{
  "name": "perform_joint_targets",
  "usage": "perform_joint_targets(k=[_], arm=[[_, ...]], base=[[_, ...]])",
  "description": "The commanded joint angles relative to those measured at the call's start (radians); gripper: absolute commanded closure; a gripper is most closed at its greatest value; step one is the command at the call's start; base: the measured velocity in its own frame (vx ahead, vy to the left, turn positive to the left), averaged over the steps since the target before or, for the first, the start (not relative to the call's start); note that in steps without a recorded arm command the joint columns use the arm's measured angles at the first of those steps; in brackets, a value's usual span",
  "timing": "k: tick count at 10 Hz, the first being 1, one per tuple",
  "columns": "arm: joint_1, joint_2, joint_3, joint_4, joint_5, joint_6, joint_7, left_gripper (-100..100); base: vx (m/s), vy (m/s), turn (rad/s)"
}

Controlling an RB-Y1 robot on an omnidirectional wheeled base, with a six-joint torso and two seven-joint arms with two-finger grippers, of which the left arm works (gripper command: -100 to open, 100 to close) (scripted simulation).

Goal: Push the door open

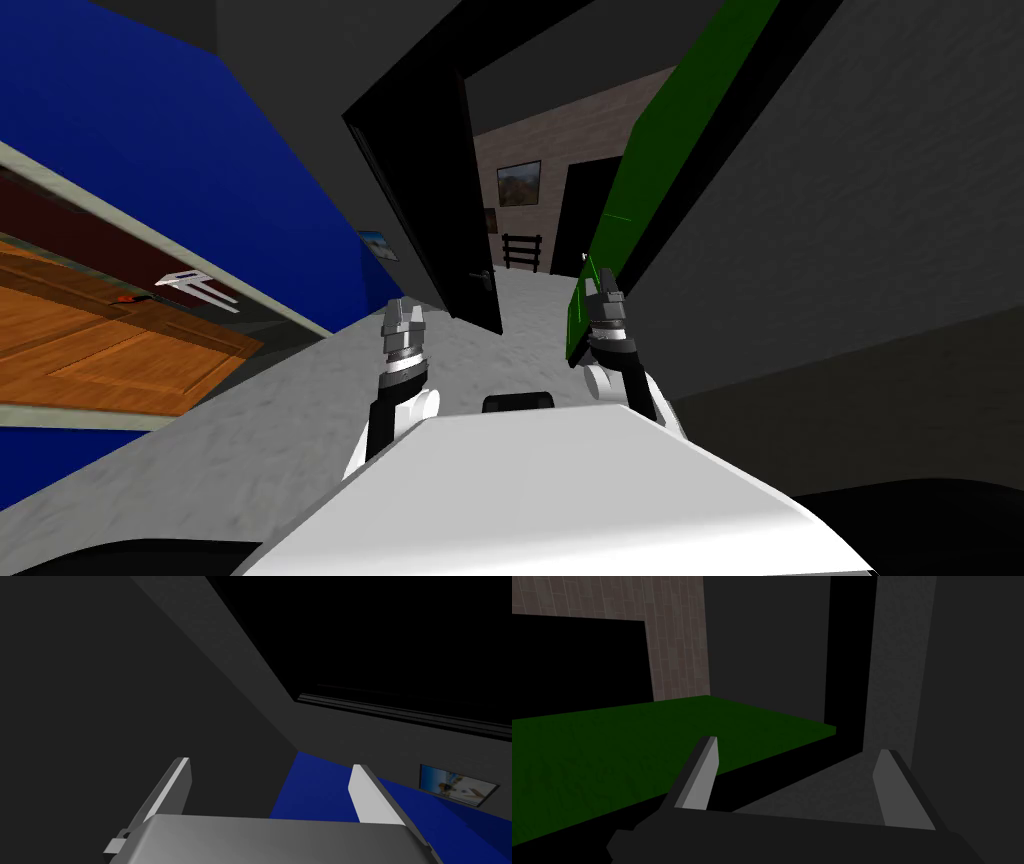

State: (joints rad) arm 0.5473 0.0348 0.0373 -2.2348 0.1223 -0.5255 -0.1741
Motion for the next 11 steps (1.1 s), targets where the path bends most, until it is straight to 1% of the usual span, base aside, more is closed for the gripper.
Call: perform_joint_targets(k=[1,2,6,7,10,11], arm=[[-0.019,0.007,-0.01,0.034,-0.001,0.011,0.007,-100],[-0.033,0.012,-0.017,0.058,-0.003,0.018,0.012,-100],[-0.068,0.023,-0.036,0.121,-0.005,0.039,0.026,-100],[-0.09,0.028,-0.047,0.16,-0.007,0.051,0.034,-100],[-0.126,0.037,-0.066,0.223,-0.01,0.071,0.048,-100],[-0.151,0.042,-0.08,0.269,-0.012,0.085,0.058,-100]], base=[[-0.003,0.111,-0.064],[0.137,0.099,-0.147],[0.116,0.091,-0.05],[0.116,0.124,-0.121],[0.094,0.119,-0.086],[0.128,0.128,-0.117]])
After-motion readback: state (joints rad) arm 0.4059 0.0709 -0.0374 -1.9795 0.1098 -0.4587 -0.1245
